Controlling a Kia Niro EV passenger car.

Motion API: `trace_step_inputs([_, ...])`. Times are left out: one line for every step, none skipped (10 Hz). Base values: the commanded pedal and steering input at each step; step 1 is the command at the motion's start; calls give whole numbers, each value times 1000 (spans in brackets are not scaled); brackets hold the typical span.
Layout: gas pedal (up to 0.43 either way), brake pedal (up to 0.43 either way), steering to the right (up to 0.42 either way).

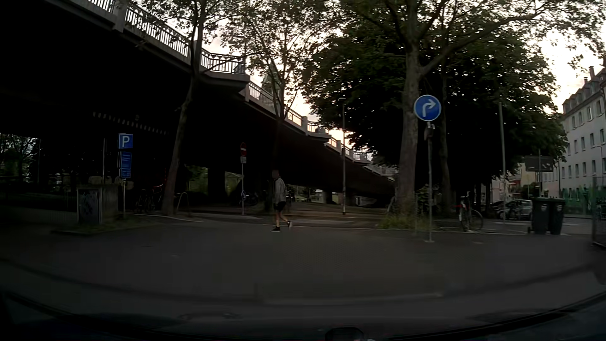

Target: Follow the waypoints while adhering to traffic rules and regulations

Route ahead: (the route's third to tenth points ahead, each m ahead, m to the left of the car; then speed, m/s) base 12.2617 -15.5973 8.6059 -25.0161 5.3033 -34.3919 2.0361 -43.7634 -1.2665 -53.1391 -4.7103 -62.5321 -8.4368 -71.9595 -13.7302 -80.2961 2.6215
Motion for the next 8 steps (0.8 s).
trace_step_inputs([0, 0, -221])
trace_step_inputs([0, 0, -221])
trace_step_inputs([0, 0, -222])
trace_step_inputs([0, 0, -222])
trace_step_inputs([0, 0, -219])
trace_step_inputs([0, 0, -219])
trace_step_inputs([0, 0, -218])
trace_step_inputs([0, 0, -219])
